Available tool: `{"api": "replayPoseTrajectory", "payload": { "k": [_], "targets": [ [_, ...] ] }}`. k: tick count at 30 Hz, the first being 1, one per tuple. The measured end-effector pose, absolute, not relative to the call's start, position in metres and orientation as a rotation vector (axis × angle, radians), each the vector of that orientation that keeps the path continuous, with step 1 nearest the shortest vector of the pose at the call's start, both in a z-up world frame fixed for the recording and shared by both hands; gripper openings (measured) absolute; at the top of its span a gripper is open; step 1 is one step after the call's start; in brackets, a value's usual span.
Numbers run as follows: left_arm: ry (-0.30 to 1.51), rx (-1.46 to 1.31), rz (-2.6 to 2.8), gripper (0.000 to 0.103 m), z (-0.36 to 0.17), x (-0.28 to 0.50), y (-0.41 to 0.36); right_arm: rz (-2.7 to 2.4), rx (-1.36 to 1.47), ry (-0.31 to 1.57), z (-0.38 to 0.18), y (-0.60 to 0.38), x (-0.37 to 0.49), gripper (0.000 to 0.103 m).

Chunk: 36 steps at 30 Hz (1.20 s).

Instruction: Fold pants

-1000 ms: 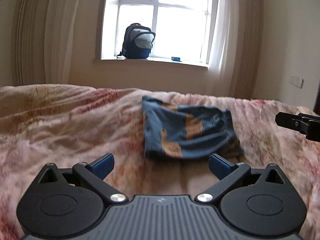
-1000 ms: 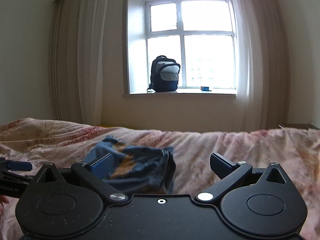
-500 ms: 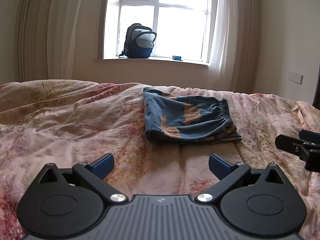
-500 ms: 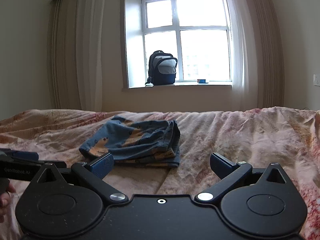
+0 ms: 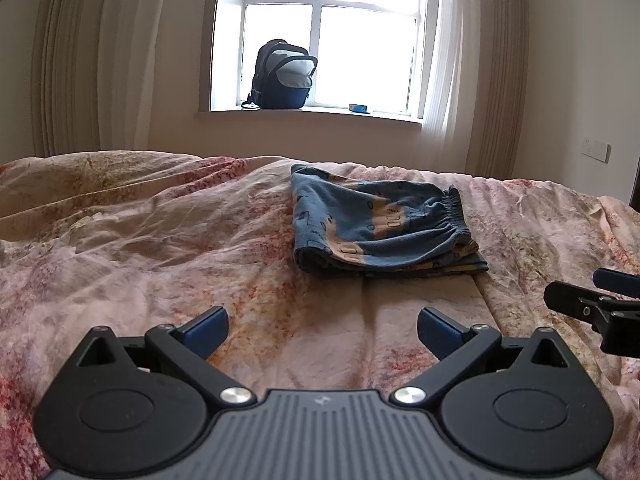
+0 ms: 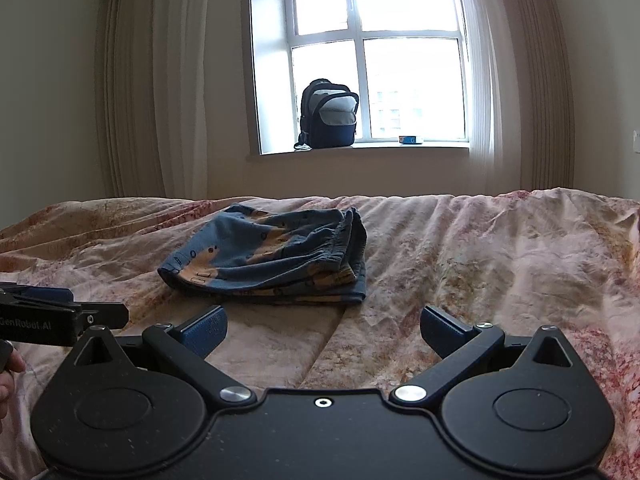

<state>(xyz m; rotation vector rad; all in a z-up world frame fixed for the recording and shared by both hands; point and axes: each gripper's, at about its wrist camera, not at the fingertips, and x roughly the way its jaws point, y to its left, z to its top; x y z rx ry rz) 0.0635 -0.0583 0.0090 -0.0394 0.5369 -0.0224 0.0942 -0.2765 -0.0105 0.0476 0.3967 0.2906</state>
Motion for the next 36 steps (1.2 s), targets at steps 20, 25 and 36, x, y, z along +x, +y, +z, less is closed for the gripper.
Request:
{"api": "replayPoseTrajectory", "payload": {
  "k": [20,25,36],
  "targets": [
    [0.554,-0.037,-0.003,0.103,0.007,0.0637,-0.0577,0.291,0.046,0.393,-0.0097,-0.2759,0.0936,0.102],
    [0.572,0.012,0.062,0.103,0.0063,0.0643,-0.0613,0.292,0.043,0.393,-0.0097,-0.2752,0.0935,0.102],
    [0.581,-0.01,0.05,0.103,0.0062,0.0636,-0.0594,0.3,0.035,0.395,-0.0106,-0.276,0.0934,0.103]
  ]
}}
